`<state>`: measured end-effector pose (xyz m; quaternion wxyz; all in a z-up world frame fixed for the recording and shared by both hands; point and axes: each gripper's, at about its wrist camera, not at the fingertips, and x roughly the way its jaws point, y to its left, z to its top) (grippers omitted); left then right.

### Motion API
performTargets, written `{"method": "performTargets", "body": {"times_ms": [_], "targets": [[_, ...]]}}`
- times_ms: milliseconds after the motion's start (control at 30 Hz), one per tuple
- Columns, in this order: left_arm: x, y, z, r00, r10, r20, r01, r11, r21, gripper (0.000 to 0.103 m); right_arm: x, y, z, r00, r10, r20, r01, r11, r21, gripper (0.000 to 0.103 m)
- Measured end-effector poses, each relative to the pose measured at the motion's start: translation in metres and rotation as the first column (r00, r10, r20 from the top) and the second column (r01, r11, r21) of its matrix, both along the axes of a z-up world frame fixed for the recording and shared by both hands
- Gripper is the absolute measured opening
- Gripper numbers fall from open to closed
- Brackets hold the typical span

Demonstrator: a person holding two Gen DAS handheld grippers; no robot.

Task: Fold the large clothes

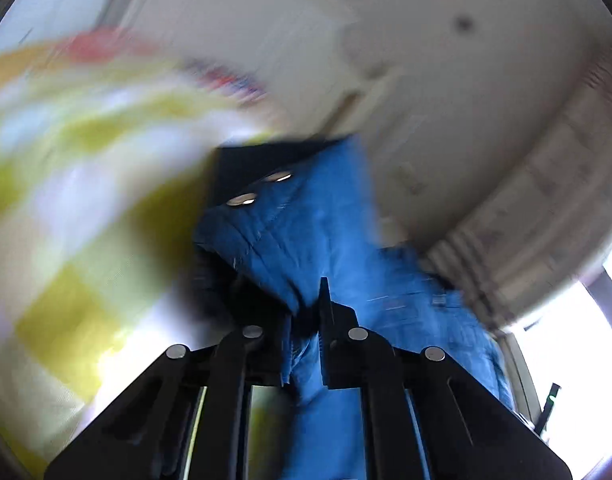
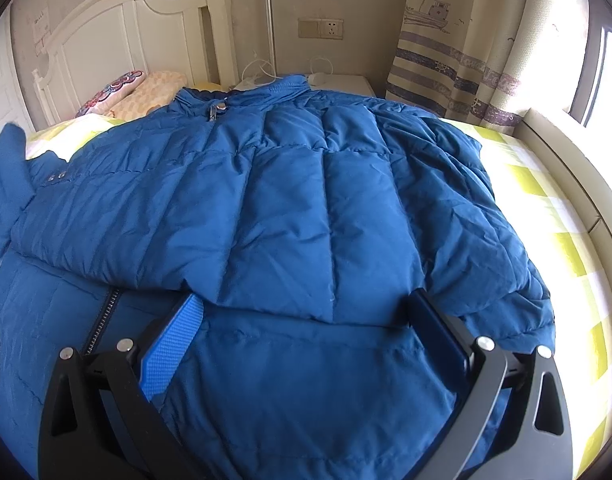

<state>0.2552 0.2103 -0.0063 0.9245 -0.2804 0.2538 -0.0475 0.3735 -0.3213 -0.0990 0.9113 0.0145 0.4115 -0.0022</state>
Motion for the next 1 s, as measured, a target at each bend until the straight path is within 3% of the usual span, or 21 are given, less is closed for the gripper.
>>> {"method": "performTargets", "body": {"times_ms": [133, 233, 267, 367, 433, 600, 667, 733, 767, 833, 900, 1000], "targets": [[0.007, -0.065, 0.084, 0.976, -0.180, 0.126, 0.166, 0.979, 0.115, 0.003, 0.000, -0.002, 0.000, 1.000, 0.002, 0.002, -0.002, 1.000, 0.013, 0.101], [0.034, -0.127, 0.126, 0.940, -0.327, 0.100, 0.306, 0.934, 0.183, 0.003, -0.001, -0.005, 0.001, 1.000, 0.005, 0.010, -0.005, 0.999, 0.033, 0.101], [0.042, -0.143, 0.132, 0.931, -0.354, 0.087, 0.332, 0.921, 0.203, 0.003, -0.001, -0.006, 0.002, 1.000, 0.005, 0.011, -0.005, 0.999, 0.037, 0.101], [0.069, -0.204, 0.147, 0.865, -0.500, 0.047, 0.479, 0.850, 0.220, 0.003, -0.001, -0.008, 0.002, 1.000, 0.007, 0.014, -0.008, 0.999, 0.049, 0.101], [0.084, -0.245, 0.149, 0.776, -0.630, 0.010, 0.621, 0.767, 0.162, 0.003, -0.002, -0.010, 0.002, 1.000, 0.010, 0.015, -0.010, 0.998, 0.057, 0.101], [0.068, -0.274, 0.154, 0.749, -0.661, 0.045, 0.651, 0.747, 0.139, 0.004, -0.003, -0.013, 0.003, 1.000, 0.015, 0.025, -0.017, 0.996, 0.091, 0.101], [0.052, -0.264, 0.153, 0.770, -0.636, 0.055, 0.621, 0.766, 0.168, 0.004, -0.004, -0.016, 0.003, 0.999, 0.015, 0.029, -0.019, 0.994, 0.110, 0.101], [0.033, -0.232, 0.138, 0.839, -0.541, 0.055, 0.522, 0.830, 0.197, 0.004, -0.004, -0.017, 0.003, 0.999, 0.016, 0.031, -0.020, 0.992, 0.122, 0.101], [0.022, -0.208, 0.122, 0.892, -0.451, 0.038, 0.434, 0.876, 0.212, 0.006, -0.004, -0.017, 0.003, 0.999, 0.016, 0.032, -0.019, 0.992, 0.123, 0.101], [0.006, -0.173, 0.088, 0.951, -0.309, -0.030, 0.307, 0.924, 0.229, 0.016, -0.005, -0.016, 0.004, 0.999, 0.015, 0.035, -0.019, 0.993, 0.120, 0.101], [-0.005, -0.144, 0.048, 0.972, -0.197, -0.126, 0.224, 0.940, 0.259, 0.016, -0.006, -0.016, 0.004, 0.999, 0.014, 0.039, -0.019, 0.992, 0.123, 0.101], [-0.022, -0.110, -0.003, 0.975, -0.063, -0.215, 0.128, 0.945, 0.300, 0.016, -0.013, -0.028, 0.010, 0.996, -0.023, 0.087, 0.006, 0.982, 0.190, 0.098]]}}
